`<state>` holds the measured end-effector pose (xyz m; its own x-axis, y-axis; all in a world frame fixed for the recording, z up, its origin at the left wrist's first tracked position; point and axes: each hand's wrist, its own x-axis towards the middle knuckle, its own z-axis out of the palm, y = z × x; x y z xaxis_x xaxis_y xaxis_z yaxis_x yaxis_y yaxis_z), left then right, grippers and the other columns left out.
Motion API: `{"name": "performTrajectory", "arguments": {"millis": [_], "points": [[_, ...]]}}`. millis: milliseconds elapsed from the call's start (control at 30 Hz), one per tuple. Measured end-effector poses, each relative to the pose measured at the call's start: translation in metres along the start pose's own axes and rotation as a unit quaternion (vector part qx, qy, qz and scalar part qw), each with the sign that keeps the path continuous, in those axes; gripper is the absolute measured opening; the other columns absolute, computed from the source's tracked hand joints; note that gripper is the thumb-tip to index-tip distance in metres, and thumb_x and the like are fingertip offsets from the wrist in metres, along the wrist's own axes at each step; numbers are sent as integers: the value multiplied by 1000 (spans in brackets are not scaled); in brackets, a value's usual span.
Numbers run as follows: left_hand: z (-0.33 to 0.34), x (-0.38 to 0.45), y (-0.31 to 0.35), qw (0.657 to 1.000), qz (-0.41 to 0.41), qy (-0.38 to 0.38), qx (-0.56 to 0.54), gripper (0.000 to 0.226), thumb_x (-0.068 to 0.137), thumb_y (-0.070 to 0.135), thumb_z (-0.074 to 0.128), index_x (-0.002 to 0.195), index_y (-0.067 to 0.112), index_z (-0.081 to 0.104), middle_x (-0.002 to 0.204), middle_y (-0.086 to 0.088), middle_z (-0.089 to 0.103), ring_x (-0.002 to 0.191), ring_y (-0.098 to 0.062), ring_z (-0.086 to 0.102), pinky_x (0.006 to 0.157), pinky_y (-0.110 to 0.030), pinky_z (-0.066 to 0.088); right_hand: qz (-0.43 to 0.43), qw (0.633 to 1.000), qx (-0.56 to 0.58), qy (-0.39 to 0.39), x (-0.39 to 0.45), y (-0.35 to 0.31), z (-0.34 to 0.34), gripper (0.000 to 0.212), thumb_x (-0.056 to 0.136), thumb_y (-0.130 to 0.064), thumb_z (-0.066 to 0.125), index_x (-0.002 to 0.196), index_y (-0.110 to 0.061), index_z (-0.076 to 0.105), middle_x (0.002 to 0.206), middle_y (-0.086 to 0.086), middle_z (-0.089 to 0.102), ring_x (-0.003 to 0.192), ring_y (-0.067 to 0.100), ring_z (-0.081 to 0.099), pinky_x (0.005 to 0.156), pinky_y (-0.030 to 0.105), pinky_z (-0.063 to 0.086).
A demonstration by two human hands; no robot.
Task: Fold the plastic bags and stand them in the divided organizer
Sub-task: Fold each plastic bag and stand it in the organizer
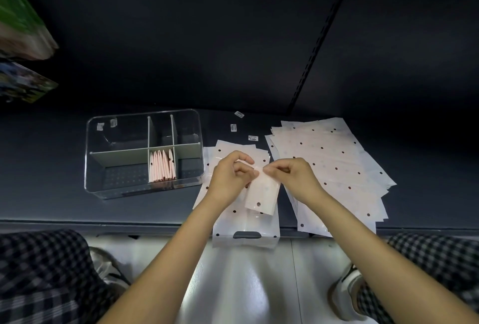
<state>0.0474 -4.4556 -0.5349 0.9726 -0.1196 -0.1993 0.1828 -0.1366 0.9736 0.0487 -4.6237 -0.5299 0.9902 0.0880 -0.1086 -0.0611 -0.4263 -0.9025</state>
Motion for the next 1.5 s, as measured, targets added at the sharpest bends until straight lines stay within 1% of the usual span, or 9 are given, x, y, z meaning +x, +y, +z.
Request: {"name": "performTrajectory", "arguments": {"millis": [233, 400, 567, 733, 833, 933, 1033, 1400, 1500], "points": [[-8, -5, -14, 995, -84, -54, -10, 9, 78, 7, 75, 74, 14, 71, 64, 0, 68, 56, -6, 63, 63, -19, 56, 34, 993, 52, 98, 2, 1, -4, 12, 85, -10, 66, 79, -19, 72, 80, -4, 71, 76, 11, 62, 72, 22, 50], [-8, -7, -24, 994, -41, 86, 53, 17, 80, 8, 69, 69, 19, 63, 63, 5, 60, 61, -13, 57, 66, -27, 52, 18, 974, -80, 211, -12, 7, 23, 6, 88, -21, 63, 85, -18, 67, 90, -2, 64, 76, 9, 55, 69, 19, 42], [-7, -20, -32, 970, 88, 134, 183, 18, 82, 23, 65, 71, 21, 52, 81, 6, 53, 80, -12, 50, 64, -25, 41, 71, 997, -7, 37, -23, -5, 75, 32, 96, -37, 46, 94, -14, 68, 88, 1, 71, 85, 19, 66, 80, 34, 53], [-24, -20, -43, 961, 126, 103, 222, 10, 82, 24, 65, 77, 24, 55, 91, 12, 49, 87, -4, 43, 65, -12, 34, 129, 989, 40, 61, 3, -19, 99, 35, 96, -23, 46, 73, 1, 57, 70, 13, 59, 70, 26, 54, 76, 43, 52], [-59, -11, -53, 947, 141, 128, 259, 3, 85, 24, 63, 86, 21, 63, 97, 10, 52, 95, -8, 44, 78, -20, 37, 129, 991, 7, 36, 20, -26, 103, 25, 97, -19, 44, 79, -5, 53, 74, 10, 54, 73, 22, 53, 74, 43, 51], [-101, 1, -71, 896, 96, 218, 376, 15, 89, 25, 59, 98, 16, 66, 107, -2, 55, 102, -22, 47, 84, -34, 40, 132, 991, 9, 30, 34, -31, 110, 15, 98, -22, 44, 99, -9, 51, 102, 11, 63, 93, 27, 63, 81, 44, 55], [-127, 9, -88, 861, 31, 243, 445, 28, 89, 35, 59, 109, 16, 64, 115, -9, 52, 106, -29, 44, 87, -41, 38, 110, 993, -40, 19, 47, -36, 121, 14, 96, -24, 48, 87, -14, 54, 93, 4, 64, 89, 23, 62, 74, 36, 51], [-134, 19, -101, 876, -13, 309, 371, 20, 82, 26, 65, 97, 12, 59, 106, -10, 48, 103, -29, 41, 86, -39, 33, 14, 985, -174, 9, 86, -54, 175, 14, 88, -22, 59, 76, -14, 60, 66, -5, 58, 75, 20, 60, 68, 30, 46], [-135, 19, -103, 882, -9, 311, 354, 19, 82, 26, 66, 96, 14, 60, 105, -8, 47, 102, -27, 41, 87, -37, 32, -20, 967, -252, 24, 92, -57, 188, 17, 89, -24, 56, 78, -12, 60, 71, 4, 65, 75, 24, 60, 67, 30, 43]]}}
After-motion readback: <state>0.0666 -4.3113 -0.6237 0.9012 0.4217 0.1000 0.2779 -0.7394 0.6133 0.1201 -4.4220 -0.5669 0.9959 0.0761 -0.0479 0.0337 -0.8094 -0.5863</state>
